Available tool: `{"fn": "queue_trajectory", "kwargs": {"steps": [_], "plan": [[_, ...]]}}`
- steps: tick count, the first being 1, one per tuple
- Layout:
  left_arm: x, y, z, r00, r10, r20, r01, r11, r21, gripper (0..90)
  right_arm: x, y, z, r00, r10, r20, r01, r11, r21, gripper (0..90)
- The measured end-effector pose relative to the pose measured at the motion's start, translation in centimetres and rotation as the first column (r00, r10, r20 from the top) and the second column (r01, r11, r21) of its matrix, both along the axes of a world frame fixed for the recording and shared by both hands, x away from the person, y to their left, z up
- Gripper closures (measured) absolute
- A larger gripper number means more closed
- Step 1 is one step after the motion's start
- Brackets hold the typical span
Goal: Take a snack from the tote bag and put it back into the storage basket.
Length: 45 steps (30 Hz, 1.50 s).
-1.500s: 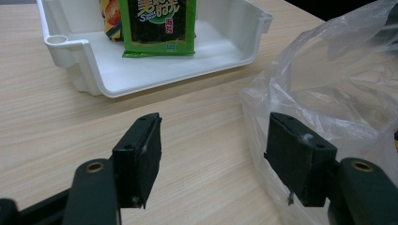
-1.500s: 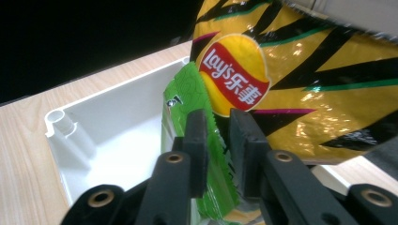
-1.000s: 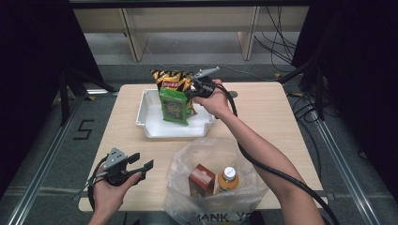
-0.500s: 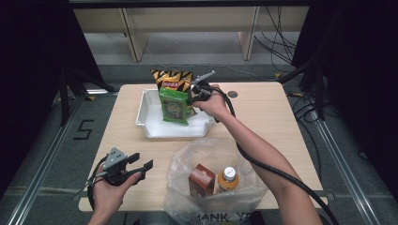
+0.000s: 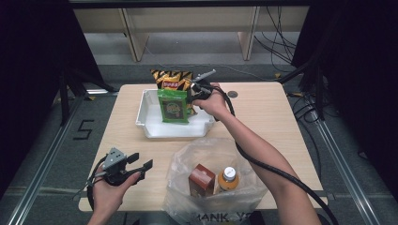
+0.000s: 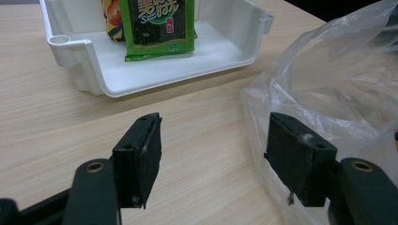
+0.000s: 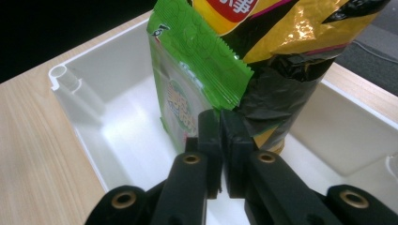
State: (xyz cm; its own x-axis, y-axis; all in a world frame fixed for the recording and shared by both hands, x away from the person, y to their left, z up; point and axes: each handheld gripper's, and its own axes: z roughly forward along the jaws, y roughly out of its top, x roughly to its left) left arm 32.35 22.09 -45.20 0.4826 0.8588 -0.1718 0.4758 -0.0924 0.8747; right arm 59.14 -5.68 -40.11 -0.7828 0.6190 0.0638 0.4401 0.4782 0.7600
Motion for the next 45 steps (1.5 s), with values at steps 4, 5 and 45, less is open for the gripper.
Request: {"fn": "queue_trajectory", "kwargs": {"steps": [4,5,45], "plan": [[0.0,-0.1,0.0,1.0000,0.004,0.000,-0.004,1.0000,0.000,35.4,-0.6,-0.3,0.6,0.9998,-0.015,-0.012,0.015,0.999,0.029,80.0],[0.0,-0.1,0.0,1.0000,0.004,0.000,-0.004,1.0000,0.001,35.4,-0.7,-0.5,0.8,1.0000,-0.002,-0.001,0.002,1.000,0.016,78.3],[-0.3,-0.1,0.0,0.9992,0.036,0.017,-0.036,0.9994,0.002,33.0,-13.8,-8.9,5.4,0.9974,0.048,0.053,-0.056,0.986,0.157,53.9]]}}
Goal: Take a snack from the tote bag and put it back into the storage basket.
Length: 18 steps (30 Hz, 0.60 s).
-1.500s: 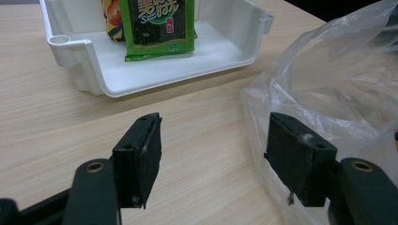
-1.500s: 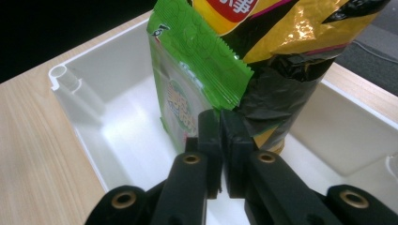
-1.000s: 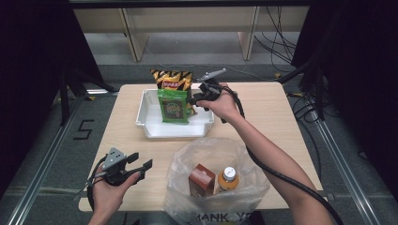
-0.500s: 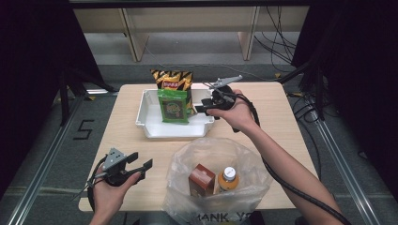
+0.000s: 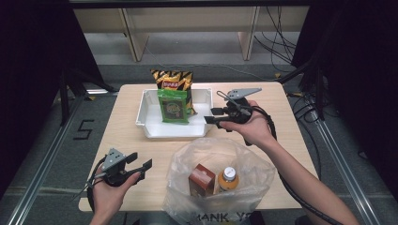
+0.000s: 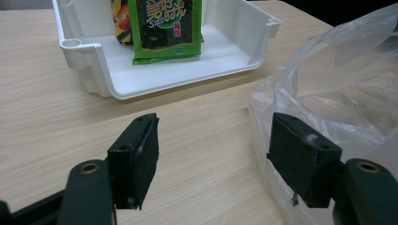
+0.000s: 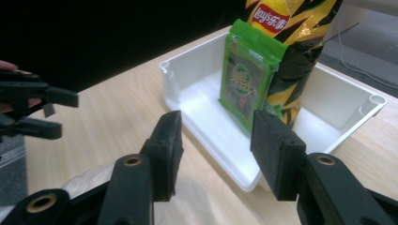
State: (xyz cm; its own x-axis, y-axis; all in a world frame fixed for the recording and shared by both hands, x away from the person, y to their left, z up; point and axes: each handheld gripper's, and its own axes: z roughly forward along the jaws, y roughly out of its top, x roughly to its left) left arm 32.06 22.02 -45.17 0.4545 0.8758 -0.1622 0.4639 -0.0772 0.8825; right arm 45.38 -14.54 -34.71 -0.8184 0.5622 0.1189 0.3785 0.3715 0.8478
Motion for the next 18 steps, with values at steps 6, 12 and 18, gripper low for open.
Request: {"fn": "queue_trajectory", "kwargs": {"steps": [6,12,18], "plan": [[0.0,0.0,0.0,1.0000,0.000,0.001,0.000,1.0000,0.002,33.1,-2.2,-1.5,-0.3,0.9996,0.019,0.021,-0.018,1.000,-0.007,53.3],[0.0,-0.1,0.0,1.0000,-0.003,-0.001,0.003,1.0000,0.007,33.2,-4.3,-2.3,-0.2,0.9997,0.024,-0.006,-0.024,0.999,0.031,52.0],[0.0,-0.1,0.0,1.0000,-0.002,0.003,0.002,1.0000,0.003,33.2,-5.9,-3.2,-0.3,0.9993,0.038,0.001,-0.038,0.999,0.022,50.0]]}}
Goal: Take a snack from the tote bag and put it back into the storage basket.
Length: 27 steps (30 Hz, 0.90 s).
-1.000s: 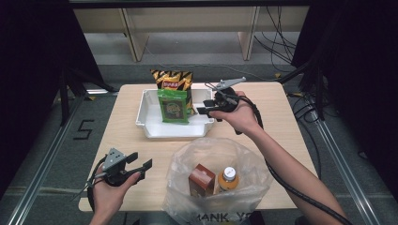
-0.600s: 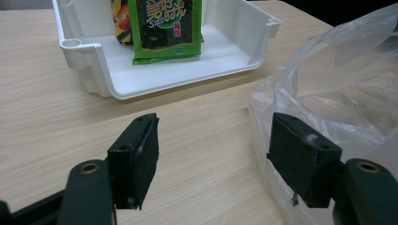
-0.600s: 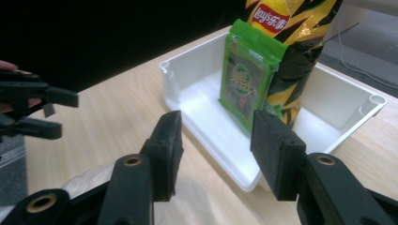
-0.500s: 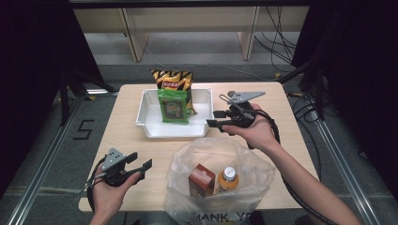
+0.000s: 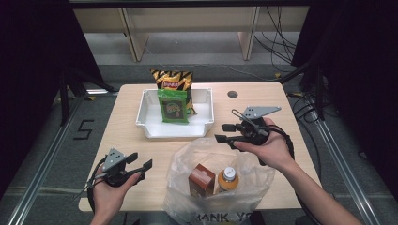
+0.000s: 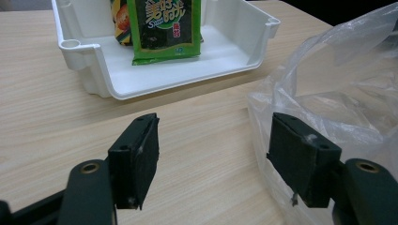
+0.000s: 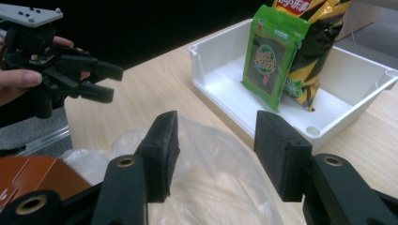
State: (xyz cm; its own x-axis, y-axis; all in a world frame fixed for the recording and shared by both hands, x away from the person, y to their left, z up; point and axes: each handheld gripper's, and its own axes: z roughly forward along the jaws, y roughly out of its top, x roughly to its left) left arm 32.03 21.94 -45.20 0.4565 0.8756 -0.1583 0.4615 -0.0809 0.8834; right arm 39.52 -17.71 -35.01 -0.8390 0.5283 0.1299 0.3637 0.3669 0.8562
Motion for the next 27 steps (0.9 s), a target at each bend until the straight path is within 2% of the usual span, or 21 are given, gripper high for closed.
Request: {"fn": "queue_trajectory", "kwargs": {"steps": [4,5,7,9,10,11,12,13,14,15,16,18,19,23,24,25,26,27], "plan": [[0.0,-0.1,0.0,1.0000,-0.001,-0.001,0.001,1.0000,-0.001,33.2,-1.0,-0.7,-0.1,0.9996,-0.008,-0.026,0.008,1.000,0.005,48.7],[0.0,-0.1,0.0,1.0000,-0.001,0.000,0.001,1.0000,-0.001,33.2,-1.2,-0.9,-0.1,1.0000,-0.003,-0.009,0.003,1.000,-0.004,48.4],[0.0,-0.1,0.0,1.0000,0.000,0.000,0.000,1.0000,-0.001,33.2,-2.0,-1.1,-0.3,0.9994,-0.006,-0.035,0.006,1.000,-0.001,47.6],[0.0,-0.1,0.0,1.0000,-0.003,-0.003,0.003,1.0000,0.002,33.2,-2.3,-1.2,-0.6,0.9995,0.021,-0.022,-0.021,1.000,0.000,46.9],[0.0,-0.1,0.0,1.0000,-0.004,-0.003,0.004,1.0000,0.003,33.2,-2.7,-1.2,-0.7,0.9996,0.005,-0.029,-0.005,1.000,0.004,46.9],[0.0,-0.1,0.0,1.0000,-0.004,-0.003,0.004,1.0000,0.003,33.2,-2.9,-1.3,-0.9,0.9996,0.017,-0.023,-0.017,1.000,0.007,46.8],[-0.1,-0.1,0.0,1.0000,-0.002,-0.003,0.002,1.0000,0.003,33.2,-3.3,-1.4,-1.0,0.9996,0.006,-0.028,-0.006,1.000,0.003,46.7],[-0.1,-0.1,0.0,1.0000,-0.003,-0.003,0.003,1.0000,0.006,33.2,-3.3,-1.5,-1.2,0.9994,0.032,-0.008,-0.032,0.999,0.007,46.5],[-0.1,-0.2,0.0,1.0000,-0.001,-0.003,0.001,1.0000,0.002,33.2,-3.6,-1.5,-1.3,0.9990,0.033,-0.030,-0.032,0.999,0.007,46.1],[-0.1,-0.2,0.0,1.0000,-0.001,-0.003,0.001,1.0000,0.002,33.2,-3.8,-1.7,-1.4,0.9995,0.031,-0.010,-0.031,0.999,-0.007,45.7],[-0.1,-0.2,0.0,1.0000,-0.002,-0.003,0.002,1.0000,0.002,33.2,-4.1,-1.7,-1.4,0.9991,0.028,-0.031,-0.028,1.000,-0.001,45.4],[-0.1,-0.2,0.0,1.0000,-0.001,-0.003,0.001,1.0000,0.002,33.2,-4.3,-1.8,-1.8,0.9972,0.060,-0.045,-0.059,0.998,0.038,44.5],[-0.1,-0.2,0.0,1.0000,-0.002,-0.004,0.002,1.0000,0.003,33.2,-4.5,-1.9,-1.9,0.9978,0.050,-0.044,-0.049,0.998,0.034,44.2],[-0.1,-0.2,-0.1,1.0000,-0.001,-0.005,0.001,1.0000,0.002,33.2,-5.1,-2.0,-2.4,0.9963,0.079,-0.035,-0.078,0.997,0.018,40.6],[-0.1,-0.2,-0.1,1.0000,-0.001,-0.005,0.001,1.0000,0.001,33.2,-5.4,-1.9,-2.5,0.9957,0.080,-0.048,-0.078,0.996,0.033,39.9],[-0.1,-0.2,0.0,1.0000,-0.001,-0.004,0.001,1.0000,0.001,33.2,-5.5,-1.9,-2.7,0.9966,0.075,-0.033,-0.074,0.997,0.023,39.5],[-0.1,-0.2,0.0,1.0000,-0.001,-0.004,0.001,1.0000,0.000,33.2,-5.6,-1.9,-2.8,0.9954,0.081,-0.050,-0.080,0.996,0.029,38.9],[-0.1,-0.2,0.0,1.0000,-0.001,-0.004,0.001,1.0000,0.001,33.2,-5.8,-1.9,-2.8,0.9957,0.078,-0.051,-0.077,0.997,0.014,38.4]]}}
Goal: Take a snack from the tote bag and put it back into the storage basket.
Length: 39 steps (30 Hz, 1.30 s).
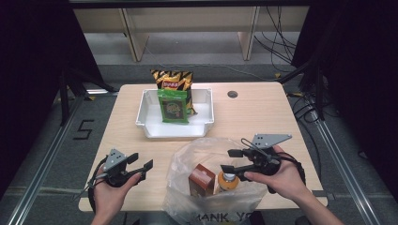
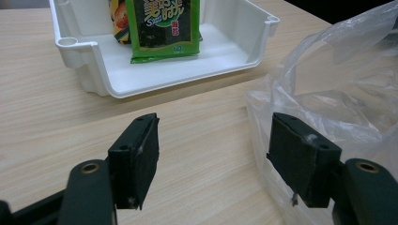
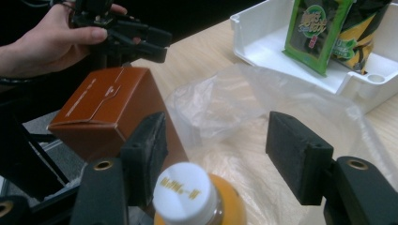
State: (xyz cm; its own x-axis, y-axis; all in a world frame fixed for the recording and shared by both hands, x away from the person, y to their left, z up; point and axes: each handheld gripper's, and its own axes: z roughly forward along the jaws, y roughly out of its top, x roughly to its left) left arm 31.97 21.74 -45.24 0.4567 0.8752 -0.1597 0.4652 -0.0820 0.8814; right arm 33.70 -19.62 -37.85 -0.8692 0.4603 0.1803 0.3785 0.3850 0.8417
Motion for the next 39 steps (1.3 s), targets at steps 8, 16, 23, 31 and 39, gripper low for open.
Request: {"fn": "queue_trajectory", "kwargs": {"steps": [8,16,23,31,39], "plan": [[0.0,0.0,0.0,1.0000,-0.004,-0.002,0.004,1.0000,-0.002,33.2,-0.9,-0.1,-1.6,0.9998,-0.010,-0.016,0.010,1.000,-0.007,32.9],[0.0,-0.1,-0.1,0.9999,0.005,-0.009,-0.005,1.0000,-0.005,33.2,-1.1,0.0,-3.4,0.9995,-0.014,-0.029,0.013,0.999,-0.039,30.1],[0.0,-0.1,-0.1,1.0000,0.002,-0.008,-0.002,1.0000,-0.007,33.2,-2.0,0.3,-4.7,0.9981,-0.006,-0.061,0.002,0.998,-0.065,26.8],[0.0,-0.1,-0.1,0.9999,0.000,-0.010,0.000,1.0000,-0.004,33.2,-2.2,0.5,-6.1,0.9985,-0.005,-0.055,0.000,0.996,-0.086,23.8],[-0.1,-0.1,-0.1,1.0000,0.003,-0.009,-0.003,1.0000,-0.006,33.3,-2.2,0.6,-7.3,0.9988,0.025,-0.041,-0.029,0.995,-0.092,23.1]]}}
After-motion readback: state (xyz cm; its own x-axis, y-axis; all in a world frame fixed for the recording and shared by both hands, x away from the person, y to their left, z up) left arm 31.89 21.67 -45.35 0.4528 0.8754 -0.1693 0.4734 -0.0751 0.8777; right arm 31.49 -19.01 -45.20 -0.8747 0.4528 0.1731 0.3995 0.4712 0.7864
